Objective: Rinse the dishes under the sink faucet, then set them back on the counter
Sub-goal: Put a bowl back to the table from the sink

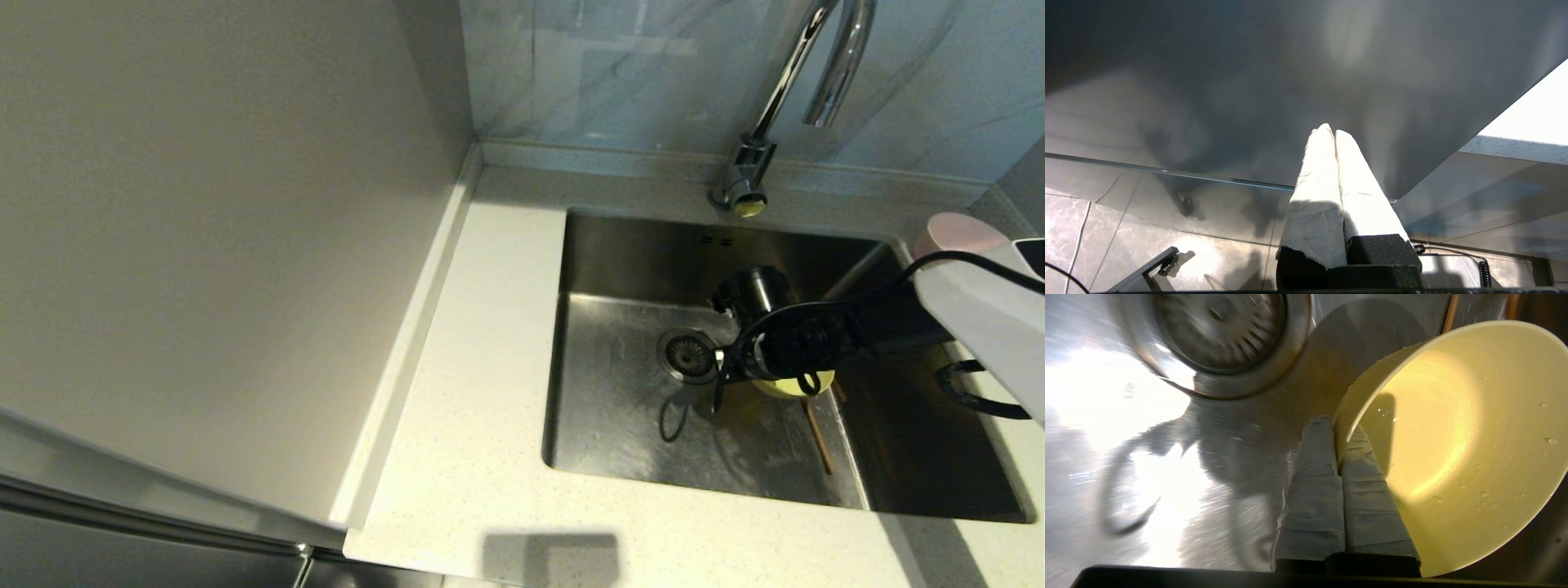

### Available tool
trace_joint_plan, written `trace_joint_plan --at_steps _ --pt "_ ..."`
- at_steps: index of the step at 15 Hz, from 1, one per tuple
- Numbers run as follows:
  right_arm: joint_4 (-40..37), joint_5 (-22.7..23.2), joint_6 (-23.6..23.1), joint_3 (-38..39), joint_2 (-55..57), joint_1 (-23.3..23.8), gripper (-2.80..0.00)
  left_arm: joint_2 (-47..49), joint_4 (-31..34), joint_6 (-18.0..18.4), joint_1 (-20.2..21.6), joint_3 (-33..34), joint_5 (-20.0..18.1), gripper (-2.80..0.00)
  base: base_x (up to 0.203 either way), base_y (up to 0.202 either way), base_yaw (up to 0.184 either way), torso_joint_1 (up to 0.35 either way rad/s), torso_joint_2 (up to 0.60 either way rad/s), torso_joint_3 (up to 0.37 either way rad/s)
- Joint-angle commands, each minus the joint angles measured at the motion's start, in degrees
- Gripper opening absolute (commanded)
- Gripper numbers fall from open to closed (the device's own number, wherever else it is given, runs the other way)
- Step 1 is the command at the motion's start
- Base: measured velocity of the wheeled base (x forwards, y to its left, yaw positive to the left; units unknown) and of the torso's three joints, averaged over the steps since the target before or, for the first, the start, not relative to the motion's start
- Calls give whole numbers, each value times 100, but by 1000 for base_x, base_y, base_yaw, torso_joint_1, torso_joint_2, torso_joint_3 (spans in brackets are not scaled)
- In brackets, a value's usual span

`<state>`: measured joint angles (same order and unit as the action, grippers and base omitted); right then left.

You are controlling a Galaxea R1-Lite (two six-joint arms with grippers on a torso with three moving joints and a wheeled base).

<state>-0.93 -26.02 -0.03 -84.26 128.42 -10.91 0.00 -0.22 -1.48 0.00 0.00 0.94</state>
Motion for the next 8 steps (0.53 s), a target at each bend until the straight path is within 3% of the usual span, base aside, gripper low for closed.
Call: trace_joint_plan --at_steps 1,5,8 --pt "5 230 23 97 -586 -7 -280 -18 -4 -2 0 0 3 -280 0 0 0 0 0 0" --pt "-145 1040 957 152 -1638 3 -280 -18 -4 -2 0 0 3 -280 0 0 0 0 0 0" --pt "-334 2410 2491 119 -2451 185 -280 -18 -4 -2 0 0 3 -280 0 0 0 0 0 0"
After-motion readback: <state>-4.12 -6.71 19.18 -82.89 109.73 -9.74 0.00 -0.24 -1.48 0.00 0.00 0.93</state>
